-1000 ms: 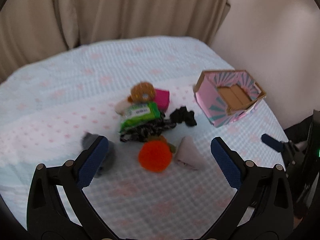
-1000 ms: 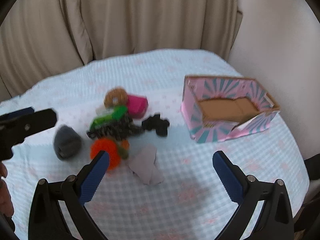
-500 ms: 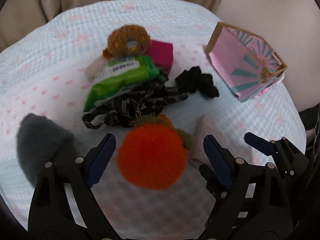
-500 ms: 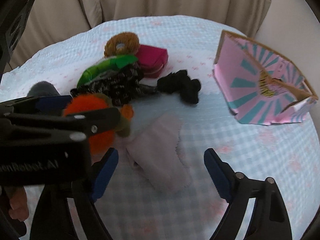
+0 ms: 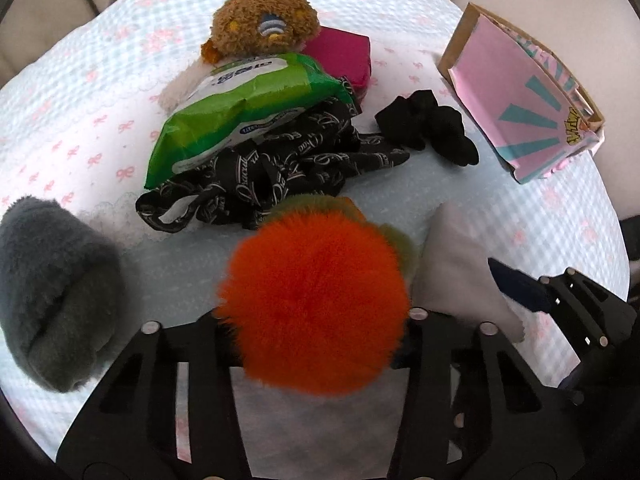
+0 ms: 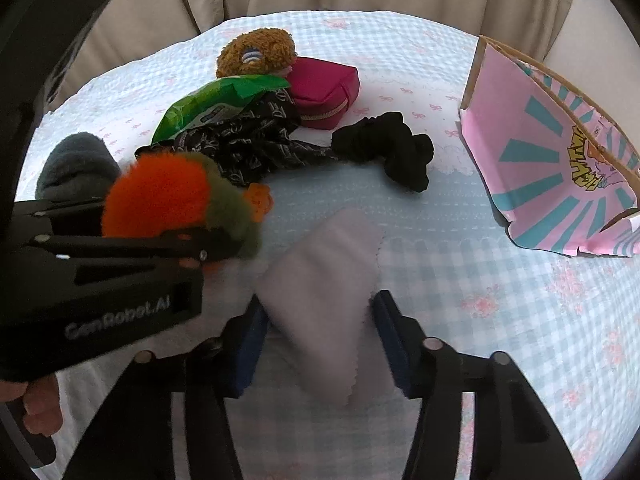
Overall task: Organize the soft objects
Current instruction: 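Carry pom-pom and cloth over the box and open both tools to drop them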
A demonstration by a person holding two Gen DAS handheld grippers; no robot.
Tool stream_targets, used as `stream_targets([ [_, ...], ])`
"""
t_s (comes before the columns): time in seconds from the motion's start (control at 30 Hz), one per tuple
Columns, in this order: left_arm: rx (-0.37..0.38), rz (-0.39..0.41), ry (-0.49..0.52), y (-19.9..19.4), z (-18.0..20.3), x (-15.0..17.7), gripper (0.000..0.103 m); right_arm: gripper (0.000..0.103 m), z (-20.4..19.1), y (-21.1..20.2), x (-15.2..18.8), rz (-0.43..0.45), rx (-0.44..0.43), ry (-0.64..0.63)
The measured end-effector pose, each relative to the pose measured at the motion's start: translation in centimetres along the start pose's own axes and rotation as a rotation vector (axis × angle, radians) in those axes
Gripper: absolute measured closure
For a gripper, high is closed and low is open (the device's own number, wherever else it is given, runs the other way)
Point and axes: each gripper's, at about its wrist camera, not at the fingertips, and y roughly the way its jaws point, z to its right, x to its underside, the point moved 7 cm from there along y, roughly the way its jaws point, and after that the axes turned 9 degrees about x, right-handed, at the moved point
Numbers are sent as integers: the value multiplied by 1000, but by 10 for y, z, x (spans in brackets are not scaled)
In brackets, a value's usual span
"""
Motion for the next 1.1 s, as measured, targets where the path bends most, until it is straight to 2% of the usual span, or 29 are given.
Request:
stream_targets([
  [0.03, 1, 1, -3, 0, 0, 0, 67, 69, 1, 1, -1, -1, -4, 1],
  [0.23, 1, 1, -6, -6, 3, -3, 70, 83, 12, 4, -15, 0, -29, 33],
  [0.57, -2, 58, 26, -47, 18, -24, 70, 84, 27, -18, -54, 47, -26, 69],
  [0.63, -6, 76, 32, -65, 21, -31, 70, 84, 26, -40, -48, 62, -26, 75],
  [0.83, -10, 138, 35, -122, 41, -58, 70, 84, 40, -103, -60, 109, -20, 83],
  [1.1, -39, 219, 42, -205, 81, -90, 70, 84, 79, -188, -99, 168, -16, 138],
])
